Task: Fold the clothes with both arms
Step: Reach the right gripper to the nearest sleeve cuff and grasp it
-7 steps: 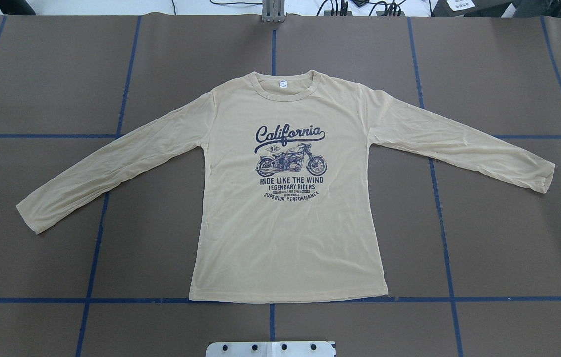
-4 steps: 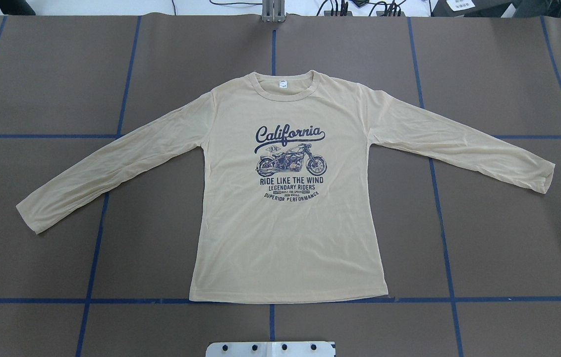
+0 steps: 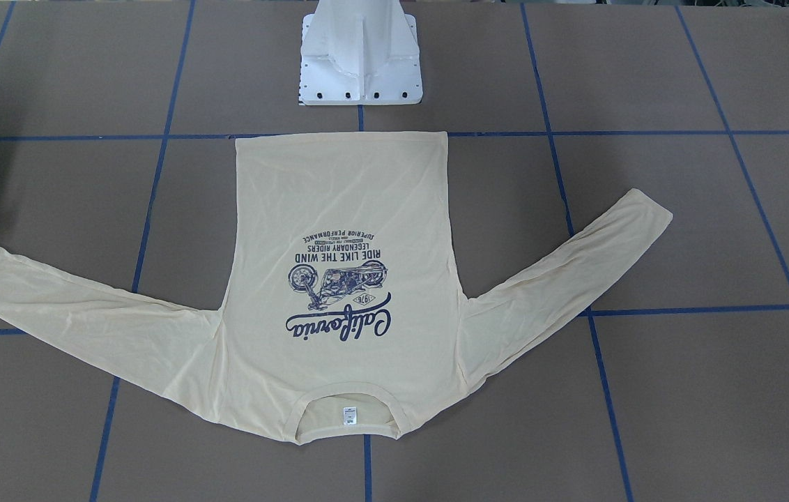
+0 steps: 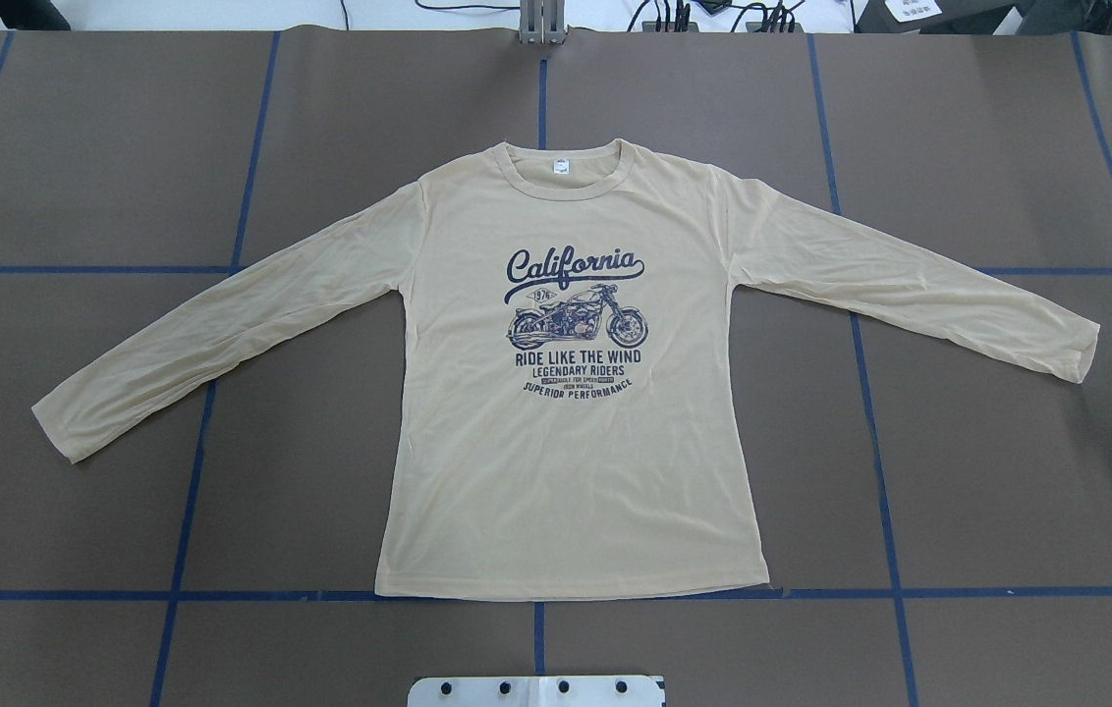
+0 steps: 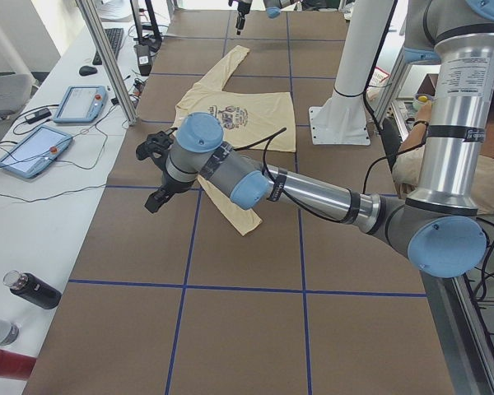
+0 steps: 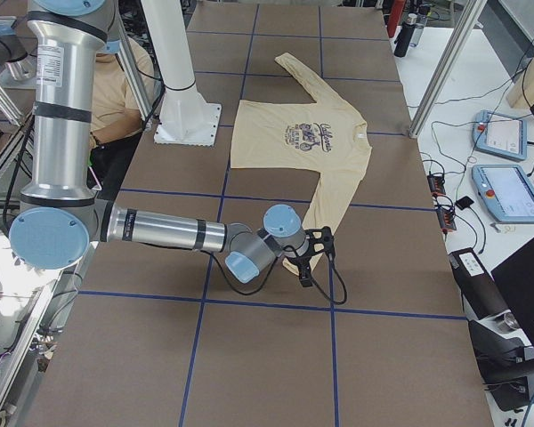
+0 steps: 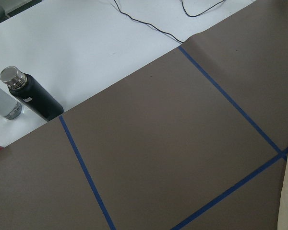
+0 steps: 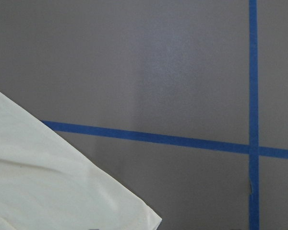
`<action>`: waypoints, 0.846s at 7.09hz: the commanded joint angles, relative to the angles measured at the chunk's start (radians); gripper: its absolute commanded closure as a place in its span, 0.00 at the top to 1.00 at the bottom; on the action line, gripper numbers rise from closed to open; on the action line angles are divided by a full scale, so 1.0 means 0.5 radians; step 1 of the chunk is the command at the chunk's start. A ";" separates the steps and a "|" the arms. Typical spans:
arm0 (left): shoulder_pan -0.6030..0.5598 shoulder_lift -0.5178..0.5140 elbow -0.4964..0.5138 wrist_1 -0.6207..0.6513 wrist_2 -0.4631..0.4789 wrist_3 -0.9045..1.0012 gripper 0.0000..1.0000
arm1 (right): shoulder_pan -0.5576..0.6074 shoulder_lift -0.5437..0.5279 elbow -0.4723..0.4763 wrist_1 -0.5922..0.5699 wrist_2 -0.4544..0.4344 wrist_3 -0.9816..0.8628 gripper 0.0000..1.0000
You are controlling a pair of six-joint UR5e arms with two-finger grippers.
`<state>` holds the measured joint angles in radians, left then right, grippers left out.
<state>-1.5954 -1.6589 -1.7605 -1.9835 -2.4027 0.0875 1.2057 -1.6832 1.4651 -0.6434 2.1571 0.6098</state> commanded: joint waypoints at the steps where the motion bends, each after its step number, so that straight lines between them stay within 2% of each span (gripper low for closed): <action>1: 0.003 0.007 0.005 -0.030 -0.008 -0.003 1.00 | -0.128 0.016 -0.062 0.078 -0.110 0.139 0.85; 2: 0.003 0.010 0.008 -0.046 -0.008 0.000 1.00 | -0.186 0.016 -0.080 0.111 -0.193 0.164 0.82; 4: 0.003 0.014 0.008 -0.046 -0.005 0.000 1.00 | -0.233 0.019 -0.089 0.142 -0.203 0.173 0.70; 6: 0.003 0.014 0.023 -0.055 -0.005 0.000 1.00 | -0.276 0.019 -0.098 0.142 -0.240 0.173 0.66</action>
<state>-1.5939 -1.6524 -1.7531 -2.0075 -2.4055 0.0874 1.0816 -1.6739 1.4184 -0.5733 2.0511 0.6960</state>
